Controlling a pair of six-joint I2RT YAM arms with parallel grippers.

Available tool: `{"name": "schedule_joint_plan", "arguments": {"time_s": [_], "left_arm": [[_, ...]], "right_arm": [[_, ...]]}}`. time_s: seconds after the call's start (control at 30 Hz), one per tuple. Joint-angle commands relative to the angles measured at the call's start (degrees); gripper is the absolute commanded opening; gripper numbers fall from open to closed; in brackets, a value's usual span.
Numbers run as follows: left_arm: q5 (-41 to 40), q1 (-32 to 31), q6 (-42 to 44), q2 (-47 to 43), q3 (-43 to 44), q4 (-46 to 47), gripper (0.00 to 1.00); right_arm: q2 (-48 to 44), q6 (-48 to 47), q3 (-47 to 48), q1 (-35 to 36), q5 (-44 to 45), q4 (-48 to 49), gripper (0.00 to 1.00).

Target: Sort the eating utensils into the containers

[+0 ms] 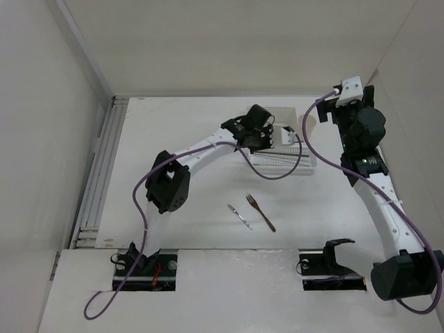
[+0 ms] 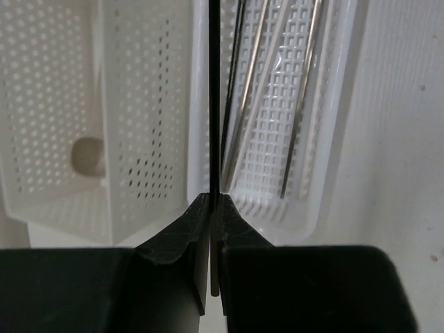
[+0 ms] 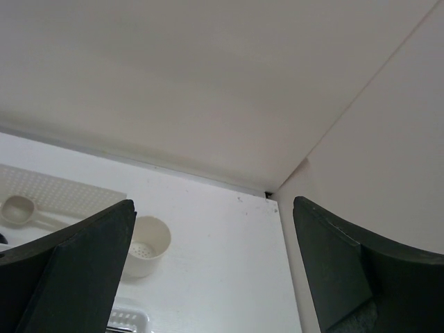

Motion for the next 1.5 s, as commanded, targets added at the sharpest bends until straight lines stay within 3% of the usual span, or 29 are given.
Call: {"name": "schedule_joint_plan", "arguments": {"time_s": [0.0,0.27,0.57,0.63,0.67,0.73,0.8,0.87,1.03,1.13,1.3,1.47], "left_arm": [[2.19,-0.62,-1.09,1.23,3.98,5.21,0.00],[-1.50,-4.13,1.19,8.96,8.91,7.24,0.00],[-3.43,-6.51,0.66,12.93,10.76,4.77,0.03],[-4.48,-6.51,0.66,12.93,10.76,3.55,0.18],[-4.49,-7.03,0.66,12.93,10.76,3.54,0.38],[-5.10,-7.04,0.14,12.24,9.89,4.07,0.58],[-6.51,-7.04,-0.47,10.56,8.74,5.65,0.73],[-8.61,-7.04,-1.17,9.24,7.94,7.58,0.80],[-11.87,-5.82,-5.04,8.54,11.37,6.19,0.81],[-12.93,-4.15,-8.03,8.01,12.16,4.52,0.81],[-13.54,0.85,-15.75,2.67,12.16,4.51,0.80],[-14.68,9.38,-32.94,-3.41,12.16,2.23,0.80]], "right_arm": [[-4.93,4.95,-1.53,-0.35,2.92,3.99,1.00],[-12.68,2.86,-5.76,-0.35,2.39,2.77,1.00],[-14.44,0.03,-6.81,-0.35,2.92,1.00,1.00],[-14.44,0.03,-6.81,-0.35,2.92,1.00,1.00],[-13.92,0.03,-6.81,-0.35,2.31,1.00,1.00],[-13.92,0.03,-6.20,-0.35,2.31,1.00,1.00],[-13.92,0.03,-5.50,-0.35,1.78,1.00,1.00],[-13.92,0.03,-4.97,-0.35,1.17,1.00,1.00],[-13.92,0.73,-4.44,-0.35,-0.15,1.00,1.00],[-13.39,8.62,-2.87,-0.35,3.52,-1.18,1.00],[-5.95,17.75,4.78,-2.19,1.43,-13.65,1.00],[1.80,16.74,14.44,-4.66,-16.36,-30.05,1.00]]}}
